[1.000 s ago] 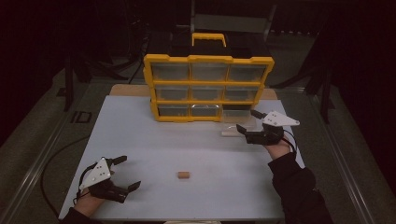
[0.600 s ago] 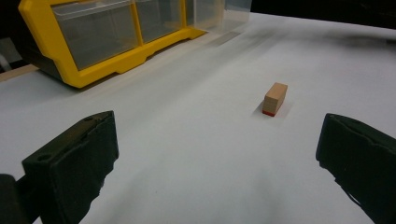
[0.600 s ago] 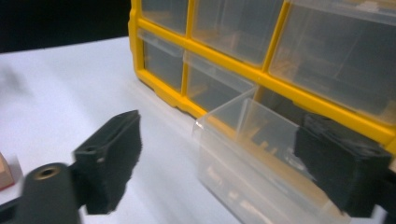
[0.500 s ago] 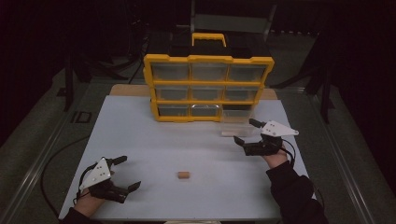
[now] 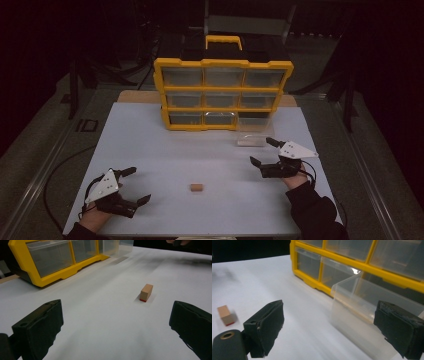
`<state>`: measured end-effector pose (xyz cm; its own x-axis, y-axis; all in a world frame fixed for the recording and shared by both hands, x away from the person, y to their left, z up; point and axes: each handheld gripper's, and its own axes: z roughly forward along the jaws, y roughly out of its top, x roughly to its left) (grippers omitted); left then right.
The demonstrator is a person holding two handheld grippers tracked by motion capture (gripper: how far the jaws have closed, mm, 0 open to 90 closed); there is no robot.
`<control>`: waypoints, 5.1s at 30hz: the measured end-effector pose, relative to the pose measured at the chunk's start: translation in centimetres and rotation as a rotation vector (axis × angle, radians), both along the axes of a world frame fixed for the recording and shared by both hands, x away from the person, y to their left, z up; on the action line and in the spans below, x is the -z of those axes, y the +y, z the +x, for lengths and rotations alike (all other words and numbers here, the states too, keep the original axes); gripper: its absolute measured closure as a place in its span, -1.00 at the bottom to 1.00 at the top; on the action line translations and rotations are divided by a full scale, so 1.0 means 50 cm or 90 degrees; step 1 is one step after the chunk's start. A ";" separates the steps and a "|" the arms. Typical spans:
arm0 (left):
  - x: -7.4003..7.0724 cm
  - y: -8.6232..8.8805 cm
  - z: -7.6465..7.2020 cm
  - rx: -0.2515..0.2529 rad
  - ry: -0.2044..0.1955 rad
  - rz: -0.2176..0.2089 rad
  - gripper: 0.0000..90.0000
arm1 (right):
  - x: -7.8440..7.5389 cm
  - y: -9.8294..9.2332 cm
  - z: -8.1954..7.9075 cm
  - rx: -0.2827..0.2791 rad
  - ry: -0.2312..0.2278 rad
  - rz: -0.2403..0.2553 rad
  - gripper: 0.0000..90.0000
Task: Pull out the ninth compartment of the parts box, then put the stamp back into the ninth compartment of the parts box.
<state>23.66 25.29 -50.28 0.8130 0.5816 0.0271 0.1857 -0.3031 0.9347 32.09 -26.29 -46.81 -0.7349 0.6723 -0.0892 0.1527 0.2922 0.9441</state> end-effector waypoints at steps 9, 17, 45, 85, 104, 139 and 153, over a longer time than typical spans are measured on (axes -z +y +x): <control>0.000 0.000 0.000 0.000 0.001 0.000 -1.00 | 0.017 -0.007 -0.028 0.000 0.017 -0.006 -0.80; 0.000 0.001 0.000 -0.001 0.002 -0.002 -1.00 | 0.041 -0.011 -0.052 0.009 0.022 -0.019 -0.81; 0.001 0.002 0.003 -0.002 0.010 -0.003 -1.00 | 0.066 -0.027 -0.082 0.028 0.014 -0.028 -0.81; -0.014 0.009 0.008 -0.020 0.012 -0.004 -1.00 | 0.058 -0.023 -0.091 0.016 -0.004 -0.031 -0.81; -0.139 0.015 0.037 0.012 -0.001 -0.013 -1.00 | 0.052 -0.018 -0.096 0.011 -0.003 -0.027 -0.81; -0.230 -0.142 0.104 0.158 -0.035 0.002 -1.00 | 0.049 -0.018 -0.097 0.006 -0.002 -0.010 -0.81; -0.178 -0.203 0.115 0.217 0.000 0.018 -1.00 | 0.050 -0.019 -0.096 -0.002 -0.002 -0.014 -0.81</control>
<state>29.43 15.13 -41.38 0.9603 0.2761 0.0397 0.0692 -0.3735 0.9251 27.31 -27.22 -49.30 -0.7368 0.6677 -0.1062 0.1481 0.3127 0.9382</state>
